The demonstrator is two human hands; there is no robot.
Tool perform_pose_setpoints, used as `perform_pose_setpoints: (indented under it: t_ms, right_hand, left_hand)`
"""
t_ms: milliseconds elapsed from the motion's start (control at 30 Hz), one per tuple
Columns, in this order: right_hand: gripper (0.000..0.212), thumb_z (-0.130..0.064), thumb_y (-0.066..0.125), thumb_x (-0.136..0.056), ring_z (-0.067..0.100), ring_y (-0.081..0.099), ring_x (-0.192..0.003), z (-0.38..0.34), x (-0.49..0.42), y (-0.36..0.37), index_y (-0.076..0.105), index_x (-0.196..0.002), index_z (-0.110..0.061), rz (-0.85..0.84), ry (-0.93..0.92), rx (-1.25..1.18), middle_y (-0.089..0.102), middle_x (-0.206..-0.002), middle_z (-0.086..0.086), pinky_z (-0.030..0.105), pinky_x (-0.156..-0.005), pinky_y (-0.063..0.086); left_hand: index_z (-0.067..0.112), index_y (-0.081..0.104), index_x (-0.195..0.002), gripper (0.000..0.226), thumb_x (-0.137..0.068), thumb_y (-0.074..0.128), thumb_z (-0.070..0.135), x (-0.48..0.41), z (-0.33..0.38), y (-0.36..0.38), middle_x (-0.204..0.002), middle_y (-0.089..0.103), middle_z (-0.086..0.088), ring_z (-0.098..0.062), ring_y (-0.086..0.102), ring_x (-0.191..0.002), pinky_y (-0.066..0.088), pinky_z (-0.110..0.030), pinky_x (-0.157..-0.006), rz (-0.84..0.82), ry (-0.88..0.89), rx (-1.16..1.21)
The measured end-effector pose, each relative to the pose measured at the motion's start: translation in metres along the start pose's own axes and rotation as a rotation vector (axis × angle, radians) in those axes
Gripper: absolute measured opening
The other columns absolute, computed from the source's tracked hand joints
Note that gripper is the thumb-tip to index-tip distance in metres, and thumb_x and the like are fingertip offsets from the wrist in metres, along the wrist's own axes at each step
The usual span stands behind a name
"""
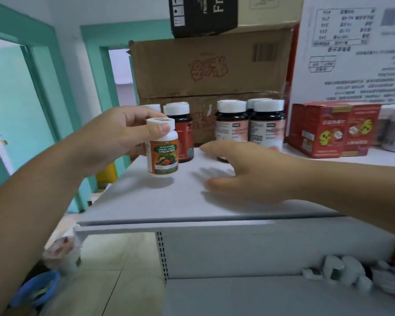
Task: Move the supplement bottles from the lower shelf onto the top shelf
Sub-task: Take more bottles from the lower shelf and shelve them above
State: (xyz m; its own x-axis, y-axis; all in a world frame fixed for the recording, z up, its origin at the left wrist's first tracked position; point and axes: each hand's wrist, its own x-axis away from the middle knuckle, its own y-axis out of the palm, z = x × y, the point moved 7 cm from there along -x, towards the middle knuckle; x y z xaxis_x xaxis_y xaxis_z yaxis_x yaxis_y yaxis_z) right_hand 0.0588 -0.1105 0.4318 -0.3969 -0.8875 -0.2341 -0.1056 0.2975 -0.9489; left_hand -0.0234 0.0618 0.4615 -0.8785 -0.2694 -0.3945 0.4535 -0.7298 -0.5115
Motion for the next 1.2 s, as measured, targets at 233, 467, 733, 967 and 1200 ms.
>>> perform_pose_setpoints:
  t_ms: [233,467,733,967,1200]
  right_hand:
    - [0.066,-0.054,0.059,-0.086,0.012,0.046,-0.130,0.087,0.082,-0.043,0.041,-0.143,-0.029,0.052,0.056,-0.010,0.048,-0.144,-0.011,0.029,-0.105,0.039]
    - [0.074,-0.059,0.059,-0.083,0.007,0.041,-0.133,0.225,0.220,-0.102,0.035,-0.147,-0.031,0.062,0.254,-0.016,0.040,-0.149,-0.014,0.027,-0.108,0.036]
    - [0.077,-0.056,0.063,-0.083,0.009,0.038,-0.136,0.368,0.359,-0.165,0.034,-0.148,-0.026,0.147,0.501,0.032,0.040,-0.151,-0.009,0.023,-0.107,0.031]
    - [0.075,-0.054,0.064,-0.084,0.008,0.035,-0.137,0.496,0.438,-0.208,0.032,-0.148,-0.029,0.162,0.621,0.069,0.036,-0.152,-0.011,0.023,-0.107,0.028]
    - [0.065,-0.054,0.059,-0.088,0.004,0.035,-0.135,0.639,0.484,-0.259,0.036,-0.145,-0.036,0.116,0.633,0.110,0.037,-0.150,-0.016,0.021,-0.104,0.029]
  left_hand:
    - [0.030,0.075,-0.101,0.032,-0.074,0.072,0.048,-0.012,0.096,0.127,-0.097,0.077,0.008,-0.009,0.074,-0.087,0.055,-0.022,-0.070,-0.112,0.043,-0.086]
    - [0.024,0.072,-0.103,0.030,-0.079,0.068,0.042,-0.053,0.191,0.294,-0.097,0.077,0.007,-0.007,0.074,-0.089,0.058,-0.019,-0.070,-0.221,0.103,0.021]
    - [0.022,0.073,-0.103,0.042,-0.073,0.069,0.050,-0.113,0.305,0.482,-0.095,0.077,0.007,-0.008,0.074,-0.089,0.058,-0.020,-0.073,-0.478,0.248,-0.032]
    - [0.016,0.073,-0.102,0.042,-0.074,0.065,0.046,-0.172,0.385,0.615,-0.094,0.078,0.005,-0.008,0.074,-0.090,0.058,-0.018,-0.074,-0.616,0.380,-0.042]
    - [0.015,0.072,-0.107,0.046,-0.074,0.066,0.046,-0.257,0.439,0.742,-0.097,0.078,0.002,-0.013,0.074,-0.095,0.057,-0.032,-0.089,-0.660,0.431,-0.033]
